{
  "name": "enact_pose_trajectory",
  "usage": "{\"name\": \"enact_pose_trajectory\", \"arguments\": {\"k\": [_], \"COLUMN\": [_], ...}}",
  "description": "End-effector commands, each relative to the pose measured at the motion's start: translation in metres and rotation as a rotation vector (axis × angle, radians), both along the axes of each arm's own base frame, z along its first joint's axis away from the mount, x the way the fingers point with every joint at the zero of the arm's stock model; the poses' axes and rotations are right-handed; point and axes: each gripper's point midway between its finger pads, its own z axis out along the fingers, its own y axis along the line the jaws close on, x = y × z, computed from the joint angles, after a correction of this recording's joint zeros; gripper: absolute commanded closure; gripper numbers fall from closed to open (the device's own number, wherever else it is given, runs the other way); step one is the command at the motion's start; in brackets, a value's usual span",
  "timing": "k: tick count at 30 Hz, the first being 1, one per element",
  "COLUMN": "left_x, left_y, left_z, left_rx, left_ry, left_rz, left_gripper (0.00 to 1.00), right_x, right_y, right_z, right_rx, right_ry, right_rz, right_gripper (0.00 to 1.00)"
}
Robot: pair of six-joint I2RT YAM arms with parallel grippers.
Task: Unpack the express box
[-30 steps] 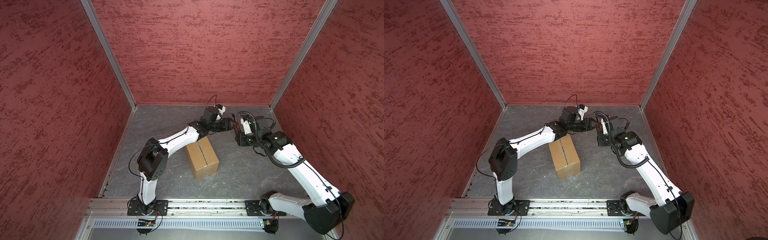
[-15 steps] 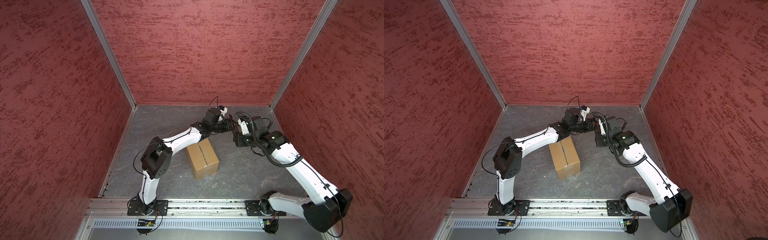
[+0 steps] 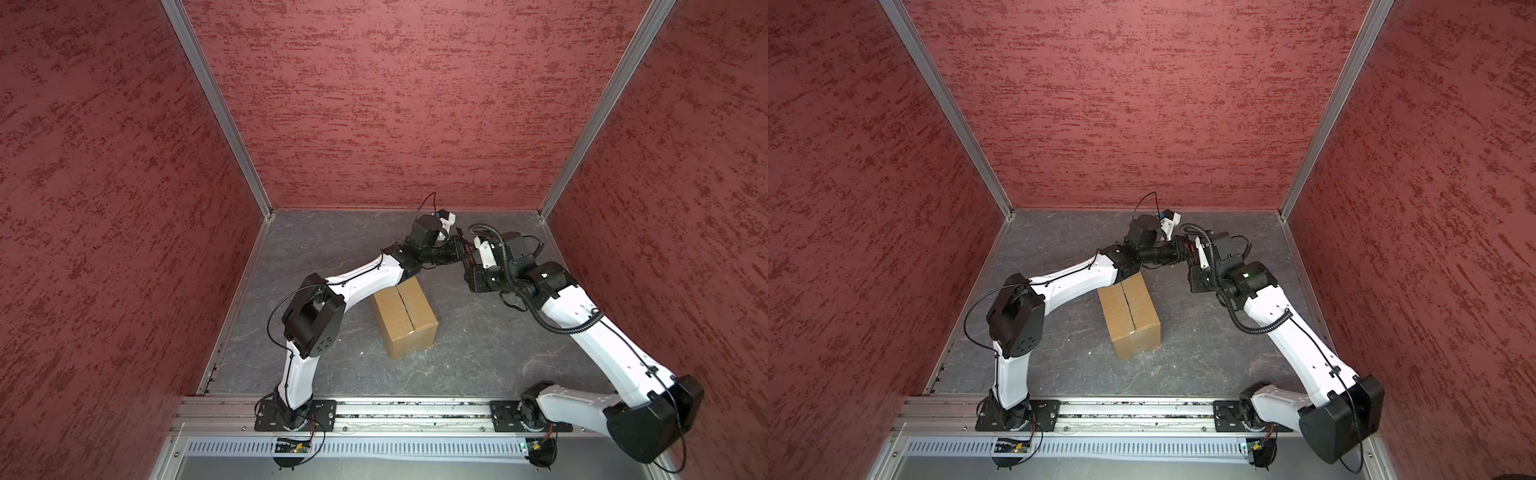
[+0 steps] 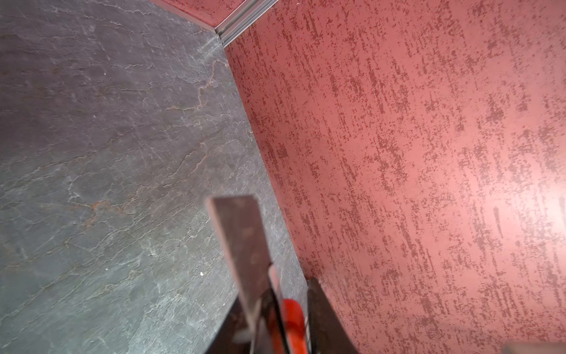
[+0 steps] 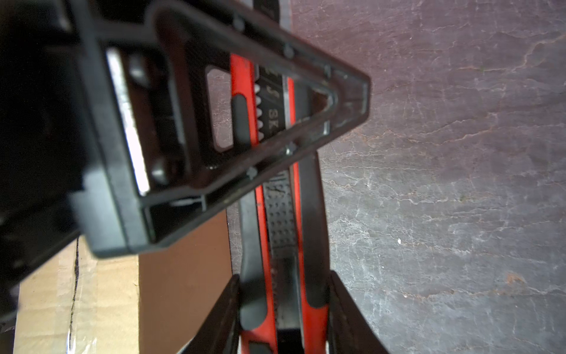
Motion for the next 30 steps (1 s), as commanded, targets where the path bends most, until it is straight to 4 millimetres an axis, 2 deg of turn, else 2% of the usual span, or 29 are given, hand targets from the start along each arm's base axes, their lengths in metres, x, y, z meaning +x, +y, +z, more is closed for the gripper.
{"name": "enact_pose_trajectory", "arguments": {"k": [1,5,13,19,22,30], "left_x": [0.0,-0.001,-0.004,-0.008,-0.009,-0.013], "left_y": [-0.005,-0.004,-0.003,-0.003,-0.002,-0.002], "left_z": [0.007,0.008,0.013,0.016,0.016,0.019], "left_rx": [-0.027,-0.036,-0.074,-0.097,-0.103,-0.133], "left_ry": [-0.026,-0.031,-0.041,-0.045,-0.046,-0.046], "left_rz": [-0.016,-0.017,-0.024,-0.036,-0.037,-0.043], "left_gripper": [0.77,0.82,0.86,0.87,0.88,0.88], "right_x": [0.005,0.005,0.008,0.013,0.017,0.024], "right_y": [0.008,0.009,0.009,0.007,0.006,0.009], "right_z": [0.014,0.013,0.017,0.02,0.023,0.023], "right_rx": [0.046,0.056,0.078,0.086,0.091,0.098], "right_ry": [-0.046,-0.043,-0.048,-0.065,-0.08,-0.086], "right_rz": [0.004,-0.005,-0.037,-0.067,-0.085,-0.087], "right_gripper": [0.94,0.91,0.76,0.54,0.48,0.44]}}
